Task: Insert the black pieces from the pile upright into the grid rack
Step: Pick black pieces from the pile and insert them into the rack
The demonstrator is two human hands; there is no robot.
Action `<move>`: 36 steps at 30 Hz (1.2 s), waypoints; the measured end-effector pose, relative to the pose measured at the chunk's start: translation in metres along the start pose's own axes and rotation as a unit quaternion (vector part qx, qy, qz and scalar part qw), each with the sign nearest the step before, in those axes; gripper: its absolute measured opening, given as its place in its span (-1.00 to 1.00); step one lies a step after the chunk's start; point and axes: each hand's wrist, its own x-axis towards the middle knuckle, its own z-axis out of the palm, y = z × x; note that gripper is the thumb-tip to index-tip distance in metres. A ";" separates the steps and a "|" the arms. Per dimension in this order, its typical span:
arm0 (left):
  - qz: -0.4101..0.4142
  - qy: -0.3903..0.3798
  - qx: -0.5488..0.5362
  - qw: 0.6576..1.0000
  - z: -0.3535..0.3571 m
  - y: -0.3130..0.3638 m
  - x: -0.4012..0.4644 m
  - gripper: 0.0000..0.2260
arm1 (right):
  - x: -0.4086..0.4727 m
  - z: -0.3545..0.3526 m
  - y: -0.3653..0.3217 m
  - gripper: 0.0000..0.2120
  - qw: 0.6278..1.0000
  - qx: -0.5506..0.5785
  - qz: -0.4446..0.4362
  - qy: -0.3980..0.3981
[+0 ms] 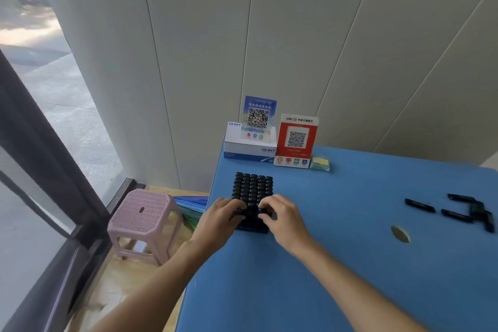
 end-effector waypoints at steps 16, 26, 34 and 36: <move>0.035 0.020 0.041 0.998 0.009 -0.010 0.017 -0.74 | 0.011 0.012 0.015 -0.81 0.990 -0.118 -0.080 0.011; 0.051 0.015 0.061 0.997 0.006 -0.019 0.018 -0.83 | 0.015 0.013 0.021 -0.88 0.989 -0.106 -0.099 0.015; 0.056 0.020 0.083 0.995 0.012 -0.020 0.018 -0.84 | 0.011 0.014 0.019 -0.86 0.990 -0.111 -0.084 0.009; 0.064 0.026 0.093 0.993 0.013 -0.020 0.017 -0.81 | 0.006 0.011 0.020 -0.81 0.990 -0.116 -0.079 0.005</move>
